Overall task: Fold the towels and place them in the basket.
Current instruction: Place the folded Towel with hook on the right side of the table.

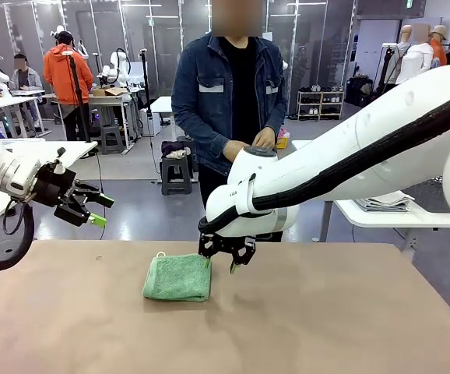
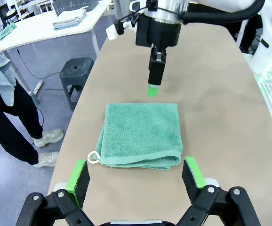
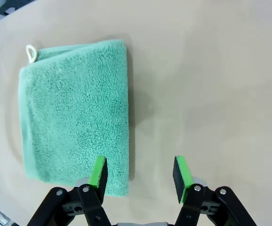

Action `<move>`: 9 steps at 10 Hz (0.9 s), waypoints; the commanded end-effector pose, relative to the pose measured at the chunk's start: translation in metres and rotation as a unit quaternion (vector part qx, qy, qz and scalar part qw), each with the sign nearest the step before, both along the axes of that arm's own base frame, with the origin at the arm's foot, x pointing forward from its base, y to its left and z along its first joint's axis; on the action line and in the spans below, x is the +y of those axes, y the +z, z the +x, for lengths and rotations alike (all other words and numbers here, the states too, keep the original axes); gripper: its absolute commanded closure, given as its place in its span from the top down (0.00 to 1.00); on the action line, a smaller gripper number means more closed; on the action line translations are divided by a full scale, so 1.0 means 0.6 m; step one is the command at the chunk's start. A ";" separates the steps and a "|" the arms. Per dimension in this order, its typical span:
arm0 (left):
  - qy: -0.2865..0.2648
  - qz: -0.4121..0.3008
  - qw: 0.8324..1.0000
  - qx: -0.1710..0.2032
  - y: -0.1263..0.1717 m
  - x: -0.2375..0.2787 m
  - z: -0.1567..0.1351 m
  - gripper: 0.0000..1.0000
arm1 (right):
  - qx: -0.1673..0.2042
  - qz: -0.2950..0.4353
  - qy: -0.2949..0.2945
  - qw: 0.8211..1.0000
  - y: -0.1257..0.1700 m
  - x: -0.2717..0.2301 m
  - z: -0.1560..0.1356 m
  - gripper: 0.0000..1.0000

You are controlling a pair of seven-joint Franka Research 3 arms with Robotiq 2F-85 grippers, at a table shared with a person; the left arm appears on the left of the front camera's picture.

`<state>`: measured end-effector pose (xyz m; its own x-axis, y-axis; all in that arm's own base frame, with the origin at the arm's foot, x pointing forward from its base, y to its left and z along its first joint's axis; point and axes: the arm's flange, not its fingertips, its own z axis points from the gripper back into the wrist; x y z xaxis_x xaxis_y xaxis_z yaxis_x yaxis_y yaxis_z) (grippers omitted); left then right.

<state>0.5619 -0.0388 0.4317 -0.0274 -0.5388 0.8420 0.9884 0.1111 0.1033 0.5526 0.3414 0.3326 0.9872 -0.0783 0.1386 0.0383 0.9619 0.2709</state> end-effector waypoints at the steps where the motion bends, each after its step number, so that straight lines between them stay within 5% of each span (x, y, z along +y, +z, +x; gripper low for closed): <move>1: -0.003 -0.001 1.000 -0.002 0.003 -0.002 -0.003 1.00 | 0.004 0.023 0.012 1.000 -0.012 0.002 0.006 0.71; 9: -0.003 -0.001 1.000 -0.002 0.003 -0.002 -0.003 1.00 | -0.005 0.054 0.053 0.997 -0.056 0.017 0.023 0.71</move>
<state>0.5619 -0.0388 0.4317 -0.0274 -0.5388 0.8420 0.9884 0.1111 0.1033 0.5631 0.3568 0.3026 0.9914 -0.0230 0.1287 -0.0218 0.9415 0.3362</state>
